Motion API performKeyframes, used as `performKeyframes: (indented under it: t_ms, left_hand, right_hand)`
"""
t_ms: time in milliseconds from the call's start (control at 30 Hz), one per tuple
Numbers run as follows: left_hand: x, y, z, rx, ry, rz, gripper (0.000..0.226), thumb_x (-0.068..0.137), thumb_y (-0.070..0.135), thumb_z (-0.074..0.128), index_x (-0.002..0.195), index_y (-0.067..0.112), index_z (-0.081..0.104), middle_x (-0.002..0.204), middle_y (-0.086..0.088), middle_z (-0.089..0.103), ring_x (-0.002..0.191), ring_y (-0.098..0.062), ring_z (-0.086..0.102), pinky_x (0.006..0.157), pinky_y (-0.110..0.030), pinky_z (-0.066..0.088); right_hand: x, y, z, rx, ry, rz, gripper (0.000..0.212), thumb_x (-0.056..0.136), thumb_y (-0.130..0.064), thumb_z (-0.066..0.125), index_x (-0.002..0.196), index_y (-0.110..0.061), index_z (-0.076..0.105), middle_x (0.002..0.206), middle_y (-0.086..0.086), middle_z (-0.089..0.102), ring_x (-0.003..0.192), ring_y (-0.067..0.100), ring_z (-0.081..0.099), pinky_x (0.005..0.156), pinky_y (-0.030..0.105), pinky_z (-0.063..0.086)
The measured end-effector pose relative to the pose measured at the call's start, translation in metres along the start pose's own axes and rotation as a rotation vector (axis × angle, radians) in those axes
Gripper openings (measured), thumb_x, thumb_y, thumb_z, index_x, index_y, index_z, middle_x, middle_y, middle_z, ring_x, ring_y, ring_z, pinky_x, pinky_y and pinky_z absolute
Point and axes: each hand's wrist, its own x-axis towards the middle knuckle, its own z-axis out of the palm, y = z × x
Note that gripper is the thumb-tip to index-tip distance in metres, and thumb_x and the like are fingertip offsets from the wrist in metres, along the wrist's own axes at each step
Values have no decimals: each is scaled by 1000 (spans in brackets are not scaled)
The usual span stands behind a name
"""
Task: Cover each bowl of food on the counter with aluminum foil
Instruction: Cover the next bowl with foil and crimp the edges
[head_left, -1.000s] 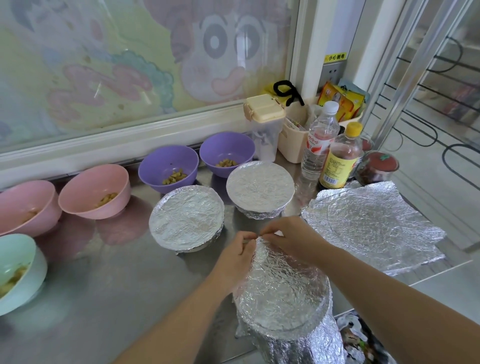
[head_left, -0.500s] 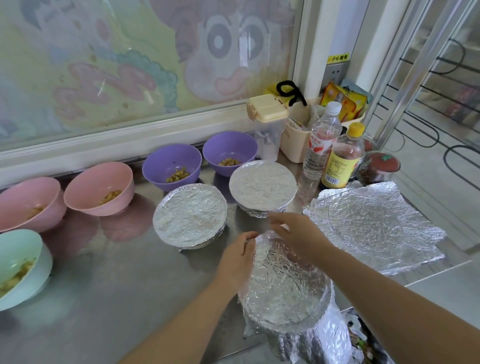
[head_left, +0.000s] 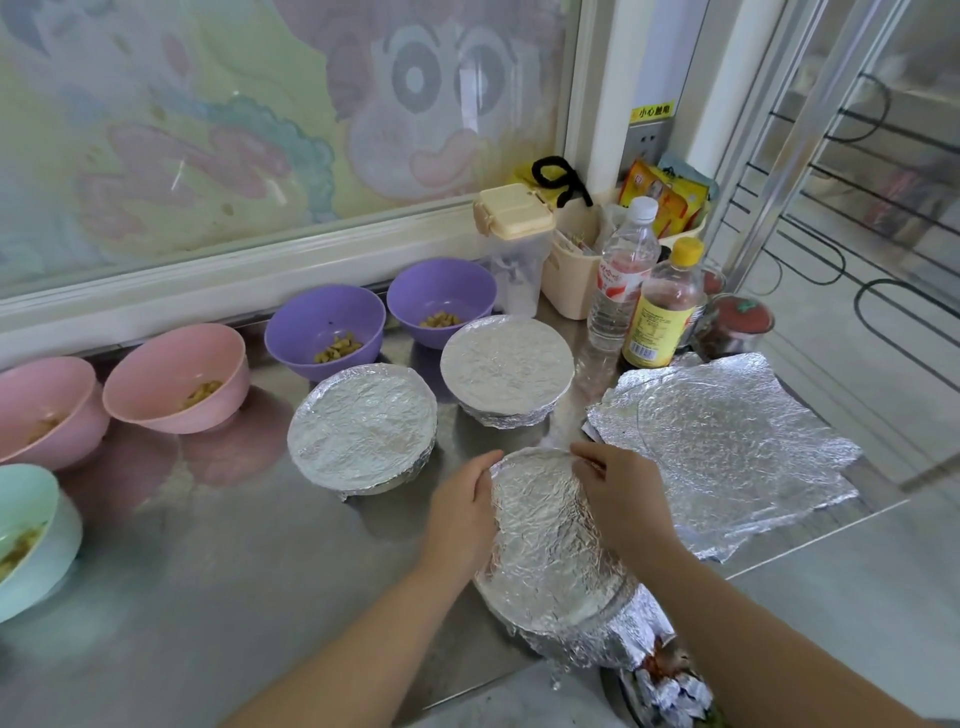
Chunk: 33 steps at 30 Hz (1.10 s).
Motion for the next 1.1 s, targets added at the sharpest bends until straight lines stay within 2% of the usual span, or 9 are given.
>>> performKeyframes:
  t_ms: [233, 367, 467, 600, 700, 833, 967, 1033, 1100]
  left_hand:
    - [-3, 0, 2, -100, 0, -74, 32, 105, 15, 41, 125, 20, 66, 120, 8, 68, 114, -8, 60, 100, -27, 47]
    - [-2, 2, -3, -157, -36, -124, 30, 104, 15, 43, 122, 22, 65, 114, 8, 68, 100, 0, 61, 72, -4, 42]
    - [2, 3, -4, -138, -80, -115, 30, 104, 21, 47, 128, 22, 64, 108, 3, 70, 98, -9, 64, 78, -16, 47]
    - [4, 4, -1, -48, -112, -49, 30, 104, 17, 46, 122, 22, 69, 79, 16, 63, 63, 10, 53, 59, -8, 35]
    - [2, 3, 2, -53, -81, -57, 30, 105, 18, 44, 122, 21, 69, 73, 0, 64, 56, 2, 49, 56, -14, 36]
    - [-1, -1, 6, -88, -80, -75, 31, 106, 19, 41, 120, 22, 69, 51, 11, 45, 47, -6, 42, 54, -31, 38]
    - [-8, 1, 8, -99, 27, -115, 31, 105, 16, 41, 113, 18, 71, 61, 13, 54, 56, -5, 52, 57, -20, 38]
    - [-18, 5, 10, -203, 131, -179, 29, 105, 13, 40, 106, 14, 69, 76, -1, 65, 74, -21, 62, 65, -22, 42]
    - [-30, 11, 9, -273, 183, -213, 28, 105, 11, 39, 109, 21, 64, 100, -2, 67, 97, -19, 62, 81, -26, 46]
  right_hand:
    - [10, 1, -2, 29, -29, 18, 14, 96, -18, 67, 103, -18, 79, 80, -10, 71, 78, 6, 66, 67, 16, 48]
    - [19, -6, -6, -56, -134, -26, 24, 93, -32, 71, 115, -26, 76, 100, -9, 75, 89, 8, 68, 78, 24, 53]
    - [29, -25, -3, -138, -281, -128, 27, 93, -35, 70, 119, -30, 75, 106, -6, 76, 95, 12, 70, 88, 33, 56]
    - [43, -36, 7, -189, -419, -259, 11, 91, -27, 71, 96, -27, 80, 71, -14, 69, 72, 9, 65, 72, 29, 52]
    - [49, -33, 8, -212, -441, -317, 9, 92, -24, 70, 92, -23, 79, 61, -19, 57, 63, 2, 55, 63, 23, 41]
    - [49, -30, 8, -238, -450, -393, 10, 93, -22, 69, 94, -19, 79, 59, -21, 51, 60, -4, 49, 60, 18, 33]
    - [50, -31, 5, -141, -447, -331, 21, 97, -25, 67, 115, -20, 77, 86, -20, 70, 76, -6, 61, 75, 16, 43]
    - [48, -31, -6, -28, -311, -220, 32, 101, -26, 61, 131, -20, 68, 119, -9, 72, 101, 3, 64, 89, 18, 43]
    - [40, -27, -19, 7, -121, -146, 31, 101, -23, 60, 131, -20, 68, 123, -5, 71, 105, 8, 65, 90, 19, 42]
